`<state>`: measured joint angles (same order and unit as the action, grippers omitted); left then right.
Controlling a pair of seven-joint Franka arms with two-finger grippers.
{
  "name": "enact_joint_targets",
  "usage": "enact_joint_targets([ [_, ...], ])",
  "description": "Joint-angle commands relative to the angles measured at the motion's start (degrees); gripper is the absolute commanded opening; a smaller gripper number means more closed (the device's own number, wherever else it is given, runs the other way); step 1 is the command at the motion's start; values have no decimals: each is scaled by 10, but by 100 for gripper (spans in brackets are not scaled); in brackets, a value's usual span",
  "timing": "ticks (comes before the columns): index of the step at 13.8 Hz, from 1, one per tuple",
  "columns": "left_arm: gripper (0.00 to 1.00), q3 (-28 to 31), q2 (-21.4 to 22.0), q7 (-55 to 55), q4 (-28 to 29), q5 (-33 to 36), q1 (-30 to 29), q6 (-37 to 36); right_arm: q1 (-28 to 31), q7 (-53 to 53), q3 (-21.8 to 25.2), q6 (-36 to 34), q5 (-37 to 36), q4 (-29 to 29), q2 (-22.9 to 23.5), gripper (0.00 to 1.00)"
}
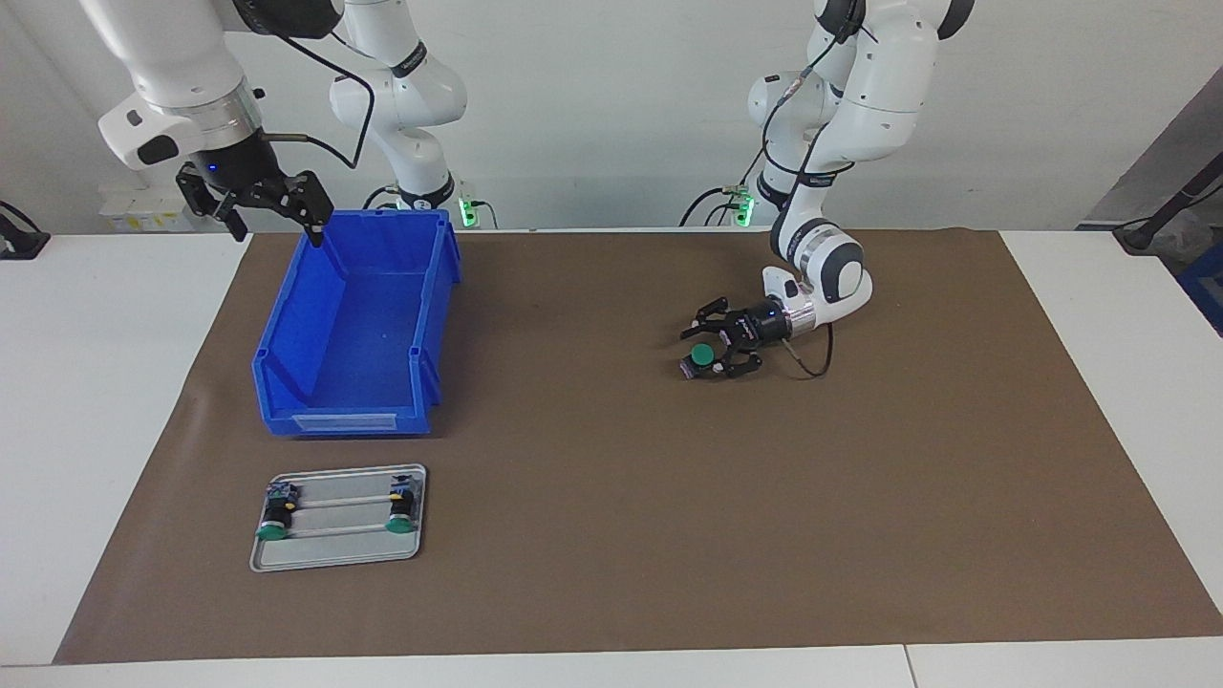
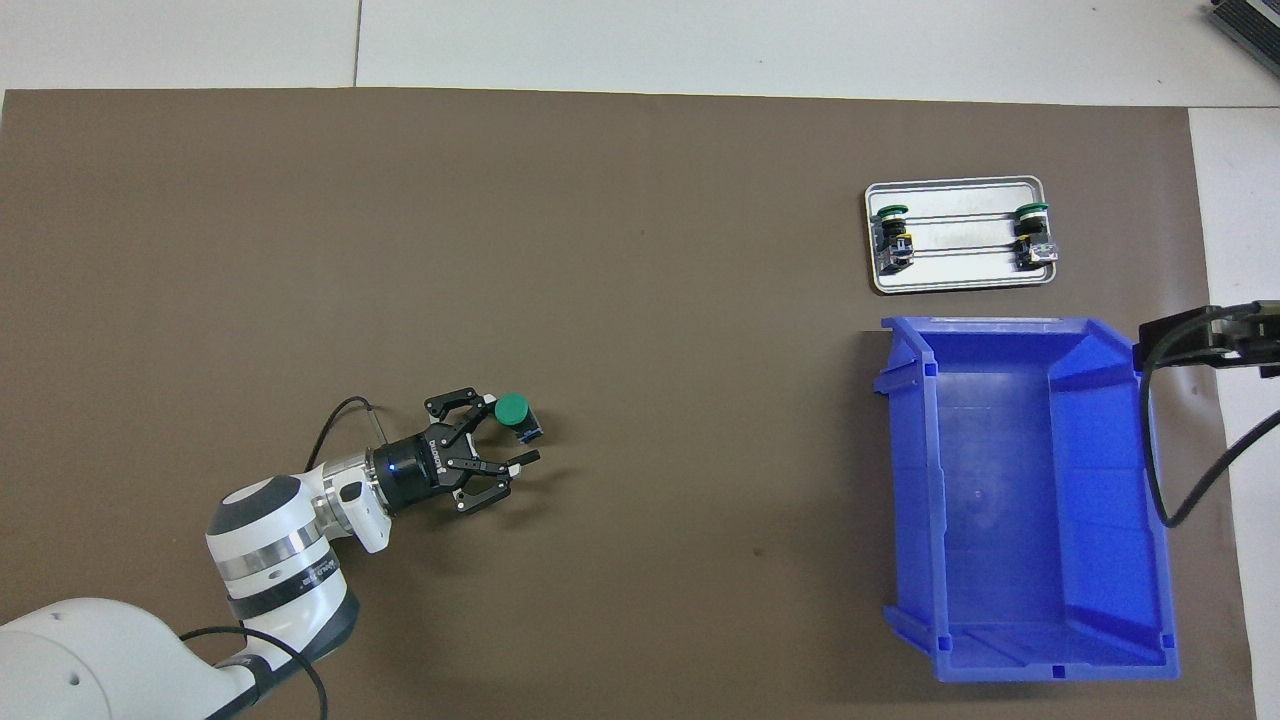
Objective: Place and press button with both arms
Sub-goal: 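Lower the green button onto the table and open the left gripper, then lift the left gripper away from the button and close its fingers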
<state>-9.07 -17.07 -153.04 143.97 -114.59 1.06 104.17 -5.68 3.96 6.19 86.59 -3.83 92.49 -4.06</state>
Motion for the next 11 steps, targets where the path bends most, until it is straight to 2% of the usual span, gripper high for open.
enact_joint_targets([
  [1, 98, 0, 7, 15, -4, 8, 3, 14, 3, -8, -3, 6, 1, 14, -13, 100],
  [7, 100, 0, 10, 20, -7, 8, 3, 15, 3, -9, -3, 6, 1, 14, -13, 100],
  [11, 100, -1, 22, 95, -38, 8, -1, 13, 3, -8, -3, 5, 1, 14, -13, 100],
])
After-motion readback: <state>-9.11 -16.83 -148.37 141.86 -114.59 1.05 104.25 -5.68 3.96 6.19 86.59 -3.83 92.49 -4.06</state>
